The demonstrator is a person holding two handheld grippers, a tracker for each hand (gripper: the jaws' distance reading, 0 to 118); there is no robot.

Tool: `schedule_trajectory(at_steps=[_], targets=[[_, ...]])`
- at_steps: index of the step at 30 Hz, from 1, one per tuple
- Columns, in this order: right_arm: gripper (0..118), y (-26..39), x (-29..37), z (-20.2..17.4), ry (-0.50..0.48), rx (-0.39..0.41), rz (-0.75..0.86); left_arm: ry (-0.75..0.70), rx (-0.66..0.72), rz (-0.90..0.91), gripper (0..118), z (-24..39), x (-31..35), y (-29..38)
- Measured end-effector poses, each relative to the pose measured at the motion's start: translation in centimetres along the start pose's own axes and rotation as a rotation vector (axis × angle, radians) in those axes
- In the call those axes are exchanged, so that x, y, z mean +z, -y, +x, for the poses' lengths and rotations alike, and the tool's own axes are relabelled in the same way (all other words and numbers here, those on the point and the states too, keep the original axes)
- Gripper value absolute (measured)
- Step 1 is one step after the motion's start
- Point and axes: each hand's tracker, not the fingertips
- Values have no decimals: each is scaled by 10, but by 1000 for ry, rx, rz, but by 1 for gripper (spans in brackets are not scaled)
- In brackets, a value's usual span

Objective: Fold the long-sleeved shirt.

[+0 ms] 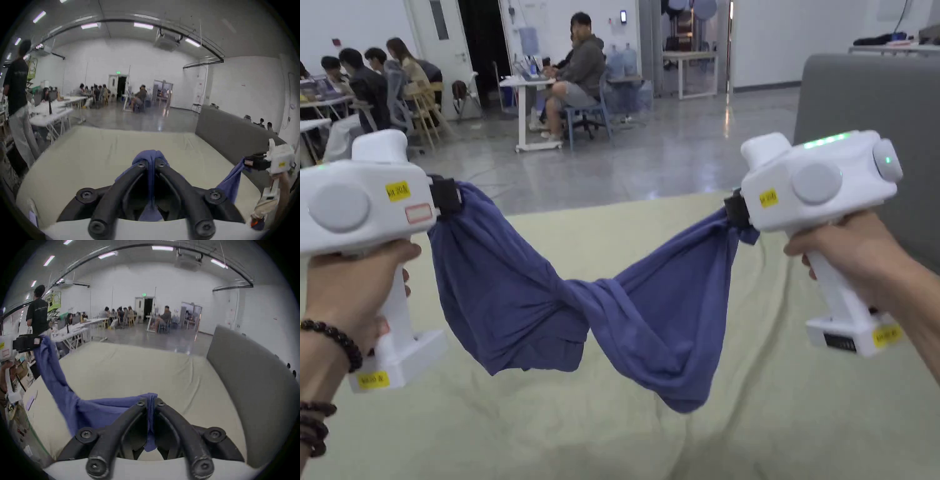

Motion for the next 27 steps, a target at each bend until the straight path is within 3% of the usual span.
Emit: schedule_trajectory(at_steps=[4, 7, 12, 16, 20, 23, 27], targets=[[2, -88, -19, 19, 71, 29, -1, 24, 54, 30, 0, -16, -22, -70], [2, -127, -26, 36, 110, -20, 3, 24, 120, 33, 0, -28, -39, -103], [2, -121, -45, 52, 91, -79, -6, 6, 88, 50, 0, -32, -56, -93], [2, -67, -88, 49, 78, -101, -67, 28, 108, -19, 0, -33, -80, -30], [2, 23, -145, 33, 40, -143, -194, -4, 62, -156, 0, -34, -121, 76], [2, 98, -185, 19, -1, -190, -338, -15, 125, -338, 0, -43, -152, 165], [2, 172, -218, 11, 21, -195, -484, -58, 222, -457, 0, -62, -159, 248]])
